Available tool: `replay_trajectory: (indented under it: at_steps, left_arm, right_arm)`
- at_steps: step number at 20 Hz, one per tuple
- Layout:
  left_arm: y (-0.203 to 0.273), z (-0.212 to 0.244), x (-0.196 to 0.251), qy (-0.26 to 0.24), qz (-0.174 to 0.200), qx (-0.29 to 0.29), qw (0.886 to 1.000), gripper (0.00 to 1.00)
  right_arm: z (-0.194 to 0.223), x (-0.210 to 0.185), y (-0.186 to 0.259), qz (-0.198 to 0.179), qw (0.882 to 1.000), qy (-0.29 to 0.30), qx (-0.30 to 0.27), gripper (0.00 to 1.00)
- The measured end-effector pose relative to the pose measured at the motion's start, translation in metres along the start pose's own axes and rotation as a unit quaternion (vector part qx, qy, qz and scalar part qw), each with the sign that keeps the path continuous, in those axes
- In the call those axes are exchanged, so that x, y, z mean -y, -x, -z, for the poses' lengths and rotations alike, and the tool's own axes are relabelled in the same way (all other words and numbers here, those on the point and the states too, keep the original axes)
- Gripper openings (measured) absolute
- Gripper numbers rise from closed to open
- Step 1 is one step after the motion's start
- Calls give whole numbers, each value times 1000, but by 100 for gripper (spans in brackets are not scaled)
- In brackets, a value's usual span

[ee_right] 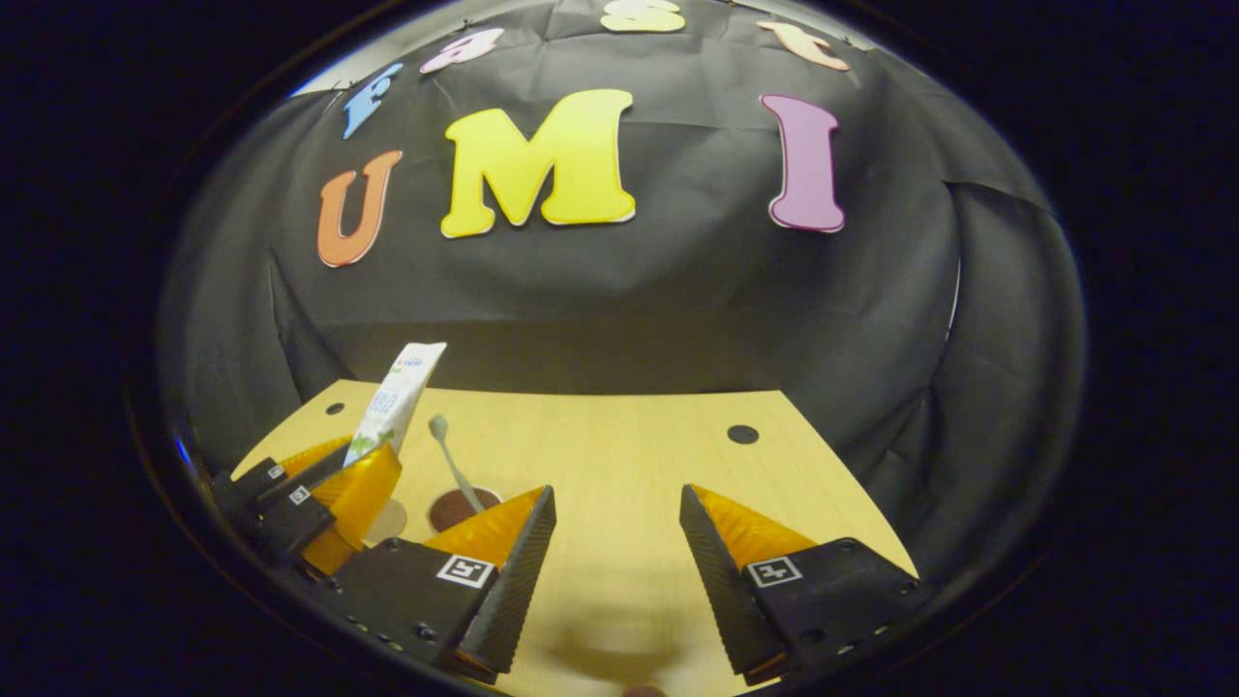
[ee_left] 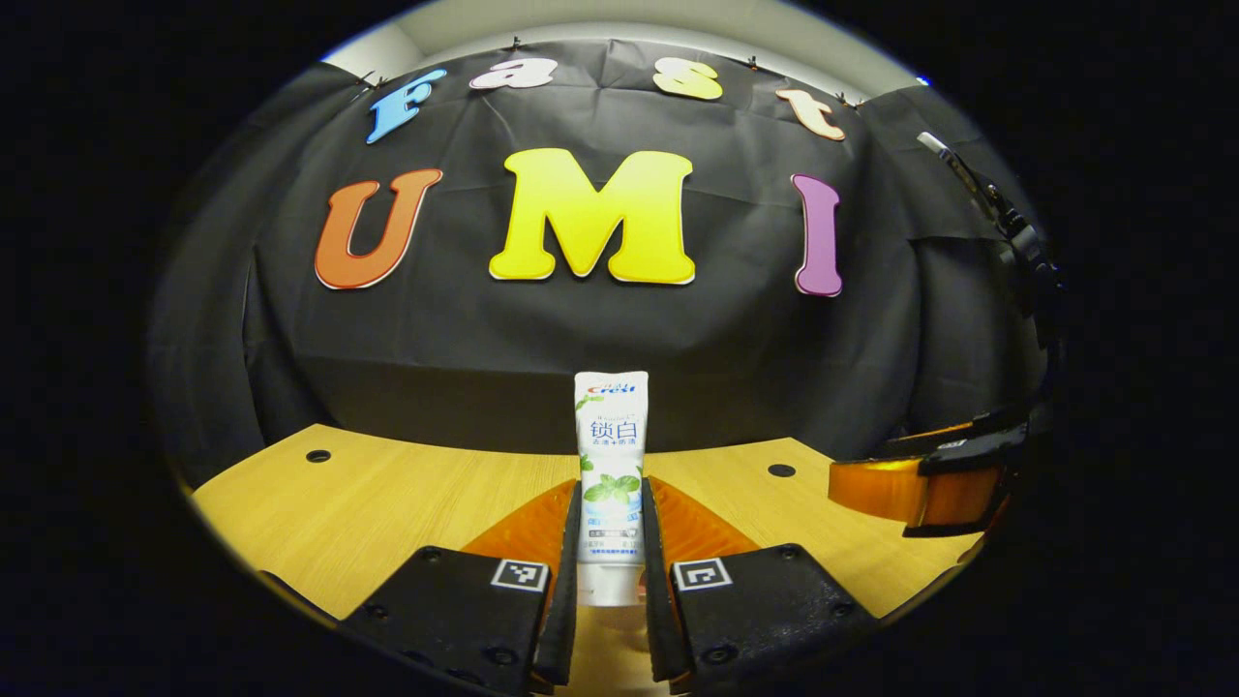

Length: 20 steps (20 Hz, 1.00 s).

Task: Put the toothbrush and toothpaste on the desktop into the cup, then pick up the cup and place it on the coaster on the desktop.

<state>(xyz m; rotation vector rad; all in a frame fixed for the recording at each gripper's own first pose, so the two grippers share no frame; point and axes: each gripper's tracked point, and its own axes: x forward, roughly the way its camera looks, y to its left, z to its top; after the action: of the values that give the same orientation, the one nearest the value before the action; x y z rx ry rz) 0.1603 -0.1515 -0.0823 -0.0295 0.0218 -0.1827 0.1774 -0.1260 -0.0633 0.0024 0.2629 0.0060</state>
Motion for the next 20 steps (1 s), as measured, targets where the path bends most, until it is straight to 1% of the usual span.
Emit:
replay_trajectory:
  at_steps: [4, 8, 14, 18, 19, 20]
  left_arm:
    - [-15, 16, 17, -12, 18, 9, 1000, 33]
    - [-28, 24, 21, -14, 18, 18, 1000, 33]
    - [-43, 30, 18, -37, 20, 41, 998, 33]
    - [-43, 46, 22, -51, 29, 42, 997, 33]
    - [-42, 50, 21, -54, 25, 38, 998, 33]
    - [-42, 47, 19, -59, 23, 52, 997, 33]
  right_arm:
    - [25, 23, -2, 13, 1000, -5, -22, 80]
    - [43, 35, 2, 18, 999, -8, -34, 79]
    - [68, 38, 6, 12, 998, -12, -55, 79]
    - [77, 34, 9, 6, 998, -11, -59, 79]
    - [78, 33, 8, 4, 998, -13, -61, 79]
    - [80, 32, 9, 3, 998, -16, -63, 79]
